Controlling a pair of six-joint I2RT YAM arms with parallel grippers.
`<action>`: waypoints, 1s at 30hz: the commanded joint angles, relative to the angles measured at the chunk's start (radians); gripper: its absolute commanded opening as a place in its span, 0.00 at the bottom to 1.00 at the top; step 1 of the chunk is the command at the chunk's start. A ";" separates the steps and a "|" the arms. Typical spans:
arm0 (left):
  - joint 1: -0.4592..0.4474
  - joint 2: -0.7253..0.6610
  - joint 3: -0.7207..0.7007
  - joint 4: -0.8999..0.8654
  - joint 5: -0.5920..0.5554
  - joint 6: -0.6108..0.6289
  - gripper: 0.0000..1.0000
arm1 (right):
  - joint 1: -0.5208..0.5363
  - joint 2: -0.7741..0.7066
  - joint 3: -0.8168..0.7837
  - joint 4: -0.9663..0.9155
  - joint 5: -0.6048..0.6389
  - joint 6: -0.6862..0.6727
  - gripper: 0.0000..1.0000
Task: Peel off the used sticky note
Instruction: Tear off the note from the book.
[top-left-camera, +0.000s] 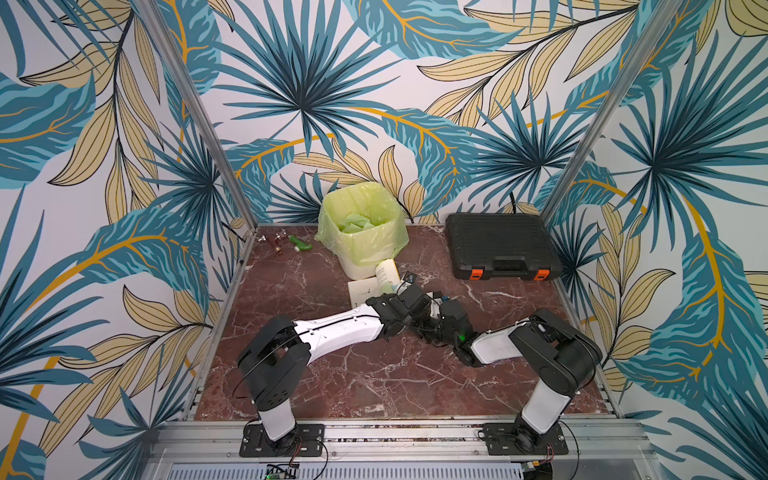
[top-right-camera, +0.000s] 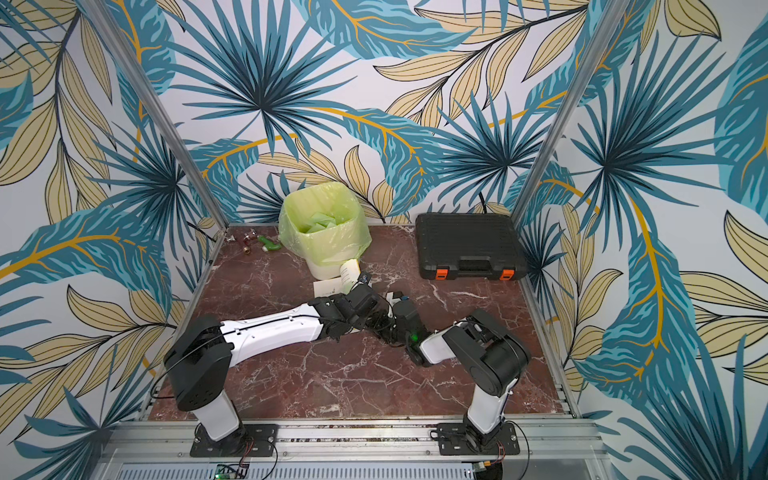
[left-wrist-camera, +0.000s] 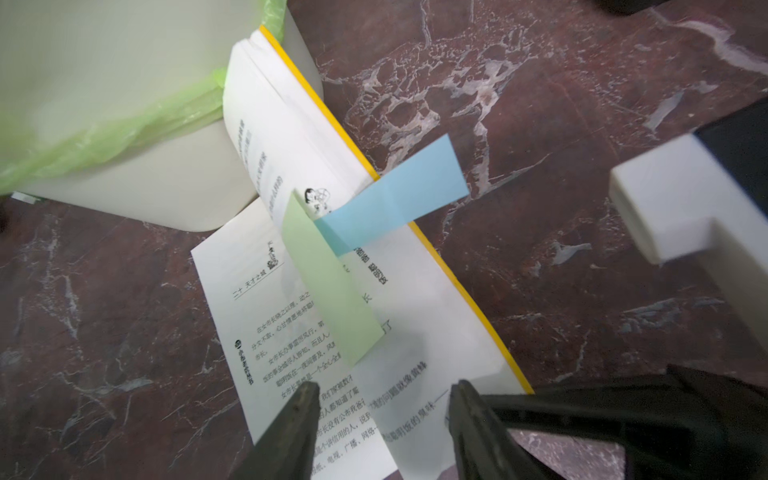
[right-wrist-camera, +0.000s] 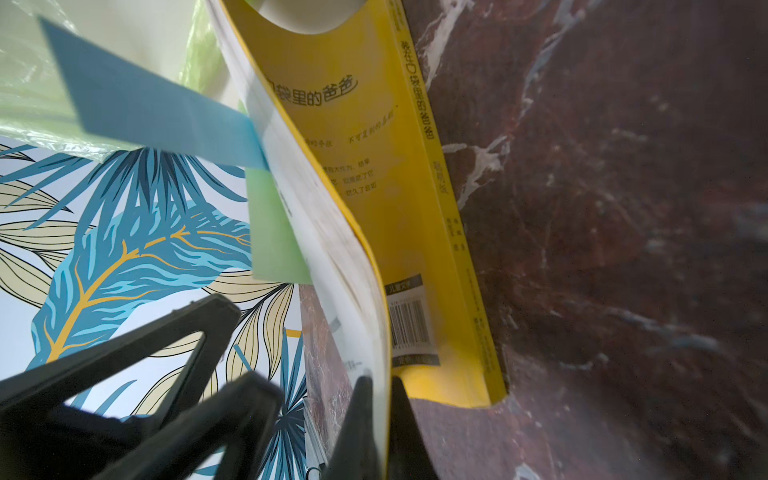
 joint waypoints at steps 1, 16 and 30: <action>0.008 0.004 0.024 0.016 -0.027 0.004 0.53 | 0.004 -0.013 -0.016 -0.037 -0.041 -0.002 0.00; 0.074 0.021 0.030 0.064 0.002 0.024 0.37 | 0.005 -0.043 -0.015 -0.060 -0.038 -0.020 0.00; 0.103 0.045 0.027 0.126 0.097 0.043 0.03 | 0.005 -0.061 -0.011 -0.085 -0.026 -0.032 0.00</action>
